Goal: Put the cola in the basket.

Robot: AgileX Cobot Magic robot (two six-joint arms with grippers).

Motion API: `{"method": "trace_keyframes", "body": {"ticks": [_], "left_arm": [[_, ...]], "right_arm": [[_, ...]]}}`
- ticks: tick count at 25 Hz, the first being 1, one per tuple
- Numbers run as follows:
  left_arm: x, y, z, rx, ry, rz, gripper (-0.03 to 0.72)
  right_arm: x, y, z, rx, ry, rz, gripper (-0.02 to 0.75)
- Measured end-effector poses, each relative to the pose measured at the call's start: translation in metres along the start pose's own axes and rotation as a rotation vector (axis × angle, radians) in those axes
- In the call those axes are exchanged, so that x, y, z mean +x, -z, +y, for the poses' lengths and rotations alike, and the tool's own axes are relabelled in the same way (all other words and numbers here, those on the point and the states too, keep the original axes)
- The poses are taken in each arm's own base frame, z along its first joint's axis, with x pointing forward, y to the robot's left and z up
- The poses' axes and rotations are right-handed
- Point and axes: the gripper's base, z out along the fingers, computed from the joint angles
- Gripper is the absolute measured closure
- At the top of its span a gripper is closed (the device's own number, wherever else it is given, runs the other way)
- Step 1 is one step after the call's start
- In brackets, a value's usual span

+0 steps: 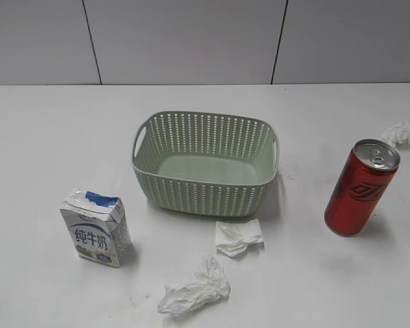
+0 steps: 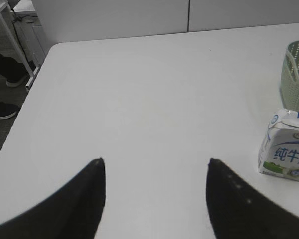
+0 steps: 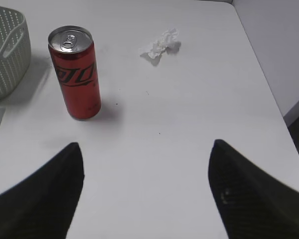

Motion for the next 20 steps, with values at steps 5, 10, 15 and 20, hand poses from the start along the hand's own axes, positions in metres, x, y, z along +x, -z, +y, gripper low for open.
{"method": "trace_keyframes", "body": {"ticks": [5,10,15,20], "left_arm": [[0.000,0.000,0.000,0.000,0.000,0.000,0.202],[0.000,0.000,0.000,0.000,0.000,0.000,0.202],[0.000,0.000,0.000,0.000,0.000,0.000,0.202],[0.000,0.000,0.000,0.000,0.000,0.000,0.202]], "right_arm": [[0.000,0.000,0.000,0.000,0.000,0.000,0.148],[0.000,0.000,0.000,0.000,0.000,0.000,0.148],[0.000,0.000,0.001,-0.014,-0.008,0.000,0.148],[-0.012,-0.009,0.001,-0.026,-0.018,0.069,0.148]]}}
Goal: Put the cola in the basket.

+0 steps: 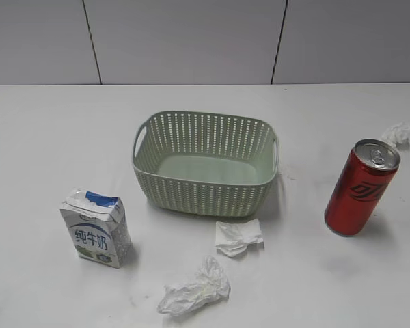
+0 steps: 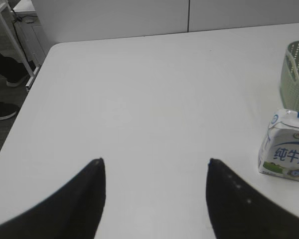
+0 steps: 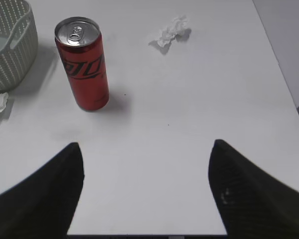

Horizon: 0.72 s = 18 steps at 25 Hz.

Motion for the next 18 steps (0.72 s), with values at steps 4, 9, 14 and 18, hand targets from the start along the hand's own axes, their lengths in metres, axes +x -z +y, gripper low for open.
{"method": "trace_keyframes", "body": {"ticks": [4,9,14,18], "left_arm": [[0.000,0.000,0.000,0.000,0.000,0.000,0.202],[0.000,0.000,0.000,0.000,0.000,0.000,0.202],[0.000,0.000,0.000,0.000,0.000,0.000,0.202],[0.000,0.000,0.000,0.000,0.000,0.000,0.202]], "right_arm": [[-0.020,-0.010,-0.001,-0.005,-0.008,0.081,0.148],[-0.045,-0.023,0.001,-0.048,-0.042,0.160,0.148],[-0.064,-0.042,0.002,-0.086,-0.079,0.242,0.148],[-0.080,-0.061,0.003,-0.113,-0.110,0.314,0.148]]}}
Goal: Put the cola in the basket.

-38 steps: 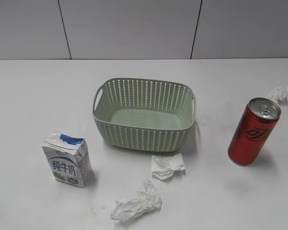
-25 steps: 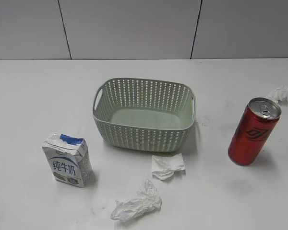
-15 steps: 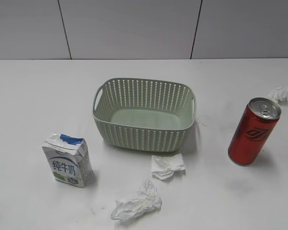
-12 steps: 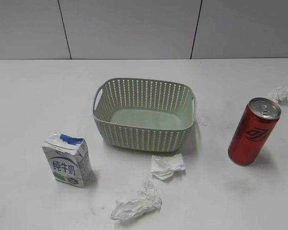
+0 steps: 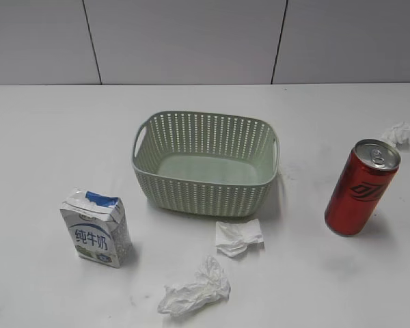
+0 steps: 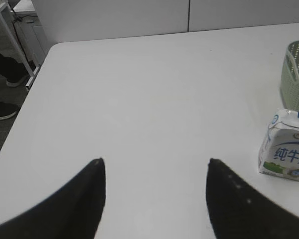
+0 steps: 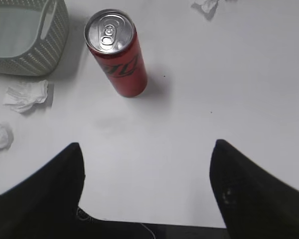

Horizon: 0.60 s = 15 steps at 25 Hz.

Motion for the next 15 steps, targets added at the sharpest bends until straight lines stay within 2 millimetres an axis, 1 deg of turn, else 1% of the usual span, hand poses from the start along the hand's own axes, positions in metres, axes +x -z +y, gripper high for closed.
{"method": "trace_keyframes", "body": {"ticks": [6,10,15], "left_arm": [[0.000,0.000,0.000,0.000,0.000,0.000,0.202],[0.000,0.000,0.000,0.000,0.000,0.000,0.202],[0.000,0.000,0.000,0.000,0.000,0.000,0.202]], "right_arm": [[-0.033,-0.024,-0.002,-0.014,0.015,0.097,0.148],[-0.055,-0.043,-0.002,-0.047,0.016,0.153,0.134],[-0.072,-0.073,-0.002,-0.069,0.022,0.239,0.133]]}}
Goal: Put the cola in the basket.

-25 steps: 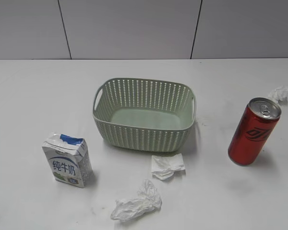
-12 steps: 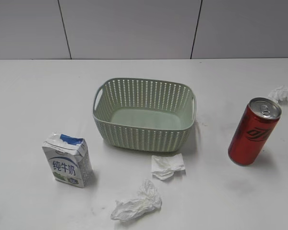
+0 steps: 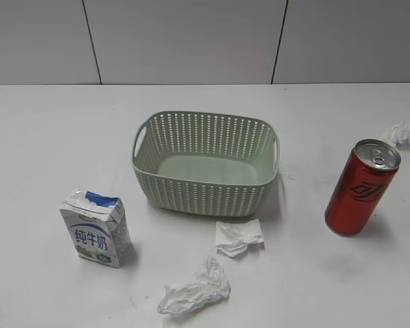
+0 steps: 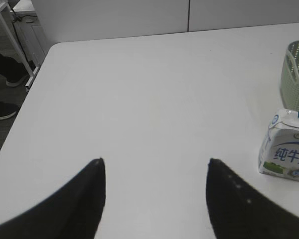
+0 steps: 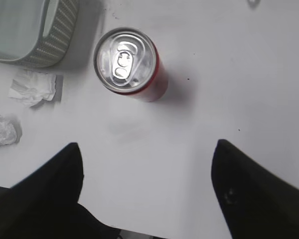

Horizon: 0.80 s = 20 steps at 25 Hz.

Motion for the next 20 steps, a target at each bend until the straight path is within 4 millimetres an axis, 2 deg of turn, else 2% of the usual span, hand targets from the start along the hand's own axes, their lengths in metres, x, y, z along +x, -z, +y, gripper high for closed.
{"method": "trace_keyframes", "body": {"ticks": [5,11,20], "left_arm": [[0.000,0.000,0.000,0.000,0.000,0.000,0.202],[0.000,0.000,0.000,0.000,0.000,0.000,0.202],[0.000,0.000,0.000,0.000,0.000,0.000,0.202]], "right_arm": [[-0.012,-0.026,0.016,-0.021,0.070,0.040,0.133],[-0.017,-0.060,0.033,0.011,0.110,0.105,0.133],[-0.030,-0.098,0.029,0.056,0.057,0.155,0.133]]}}
